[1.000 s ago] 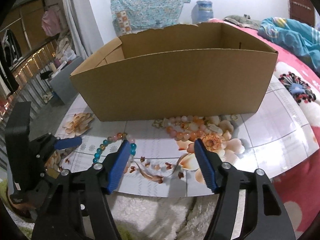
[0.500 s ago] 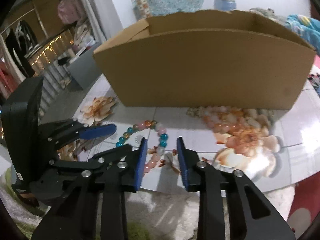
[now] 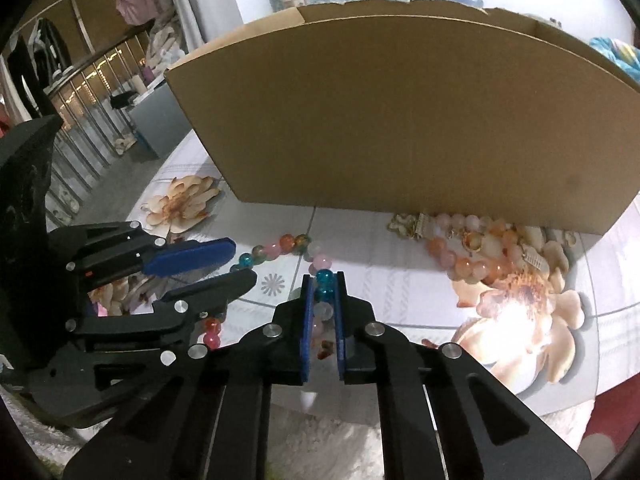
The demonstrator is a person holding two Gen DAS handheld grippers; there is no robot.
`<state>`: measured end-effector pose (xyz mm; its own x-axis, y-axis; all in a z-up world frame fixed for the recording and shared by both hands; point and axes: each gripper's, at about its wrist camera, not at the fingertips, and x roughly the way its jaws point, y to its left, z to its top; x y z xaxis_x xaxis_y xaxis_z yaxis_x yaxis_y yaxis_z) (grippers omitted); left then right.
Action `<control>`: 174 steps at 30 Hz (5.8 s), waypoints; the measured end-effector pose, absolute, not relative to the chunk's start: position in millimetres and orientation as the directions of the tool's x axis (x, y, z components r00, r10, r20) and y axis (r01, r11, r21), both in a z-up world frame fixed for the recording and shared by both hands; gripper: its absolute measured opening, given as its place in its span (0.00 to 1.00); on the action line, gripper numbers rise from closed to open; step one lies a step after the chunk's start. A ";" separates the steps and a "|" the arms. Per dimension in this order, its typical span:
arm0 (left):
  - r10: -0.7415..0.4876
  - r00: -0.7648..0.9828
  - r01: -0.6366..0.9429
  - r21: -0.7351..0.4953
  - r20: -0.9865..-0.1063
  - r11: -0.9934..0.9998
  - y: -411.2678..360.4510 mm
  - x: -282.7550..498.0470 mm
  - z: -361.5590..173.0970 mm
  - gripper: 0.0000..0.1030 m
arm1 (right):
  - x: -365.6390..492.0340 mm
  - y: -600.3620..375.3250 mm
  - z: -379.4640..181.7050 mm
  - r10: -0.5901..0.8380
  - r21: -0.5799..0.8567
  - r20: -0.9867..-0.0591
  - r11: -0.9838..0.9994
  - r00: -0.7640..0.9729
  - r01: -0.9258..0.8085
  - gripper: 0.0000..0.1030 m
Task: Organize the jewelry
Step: 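Close the right tool on the multicolour bead bracelet, then carry the bracelet with the right tool into the box and release it, then withdraw the right tool from the box toward the peach bead pile, then close the right tool on the peach bead strand and lift it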
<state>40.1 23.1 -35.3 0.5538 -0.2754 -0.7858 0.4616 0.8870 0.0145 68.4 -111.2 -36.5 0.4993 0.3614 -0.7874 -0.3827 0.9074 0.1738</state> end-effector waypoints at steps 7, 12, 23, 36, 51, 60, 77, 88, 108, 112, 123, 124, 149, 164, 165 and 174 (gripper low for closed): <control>-0.300 0.553 0.467 -0.010 -0.777 0.884 25.2 41.5 -31.8 0.09 | 69.8 -118.5 -34.5 0.379 0.206 -0.777 0.907 0.503 -0.367 0.07; -0.320 0.576 0.477 -0.008 -0.753 0.879 23.9 33.3 -19.9 0.09 | 64.7 -127.8 -26.3 0.392 0.221 -0.757 0.906 0.522 -0.360 0.07; -0.367 0.644 0.492 -0.004 -0.672 0.871 20.8 11.0 24.4 0.09 | 42.9 -144.1 6.9 0.424 0.232 -0.680 0.898 0.598 -0.373 0.07; -0.445 0.798 0.523 0.098 -0.407 0.847 9.0 23.1 144.8 0.09 | 60.2 -153.6 116.5 0.487 0.173 -0.451 0.870 0.748 -0.462 0.07; -0.307 0.782 0.426 0.104 -0.543 0.899 21.7 111.5 97.5 0.09 | 171.0 -130.4 72.4 0.557 0.313 -0.619 0.822 0.554 -0.476 0.07; -0.211 0.767 0.392 0.182 -0.606 0.902 24.5 142.3 60.5 0.12 | 213.7 -112.0 46.8 0.519 0.321 -0.717 0.839 0.466 -0.440 0.13; -0.278 0.804 0.370 0.076 -0.526 0.926 53.8 107.9 87.3 0.20 | 172.7 -190.2 72.3 0.510 0.386 -0.620 0.860 0.596 -0.334 0.20; -0.462 0.699 0.479 -0.123 -0.545 0.869 68.8 39.6 79.1 0.29 | 103.6 -253.5 78.4 0.507 0.432 -0.562 0.854 0.654 -0.290 0.24; -0.362 0.650 0.405 -0.098 -0.668 0.909 18.4 79.9 31.6 0.32 | 144.9 -271.6 27.9 0.481 0.500 -0.650 0.854 0.588 -0.145 0.26; -0.363 0.622 0.408 -0.109 -0.694 0.907 14.5 80.2 26.6 0.42 | 136.5 -277.9 26.6 0.441 0.457 -0.675 0.879 0.591 -0.134 0.40; -0.167 0.500 0.374 0.038 -0.850 0.927 -20.1 77.4 -22.5 0.70 | 97.0 -258.9 -11.2 0.071 0.034 -0.840 0.996 0.537 -0.078 0.81; -0.152 0.488 0.367 0.044 -0.859 0.929 -21.3 78.6 -25.8 0.74 | 95.8 -254.8 -15.8 0.041 -0.004 -0.849 0.996 0.527 -0.084 0.83; -0.139 0.491 0.296 0.015 -0.860 0.955 -7.3 77.7 -36.6 0.95 | 74.6 -219.5 18.2 0.267 0.133 -0.776 0.955 0.571 -0.266 0.69; -0.160 0.519 0.317 0.016 -0.840 0.948 -1.2 72.9 -36.9 0.95 | 105.1 -188.8 -8.8 0.253 0.115 -0.867 0.940 0.429 -0.322 0.16; -0.161 0.520 0.319 0.016 -0.839 0.948 -1.2 73.0 -36.9 0.95 | 106.4 -188.6 -9.9 0.248 0.112 -0.870 0.941 0.426 -0.320 0.16; -0.164 0.525 0.321 0.016 -0.835 0.947 -1.3 72.9 -37.1 0.95 | 112.6 -181.5 -17.9 0.223 0.084 -0.886 0.939 0.406 -0.334 0.07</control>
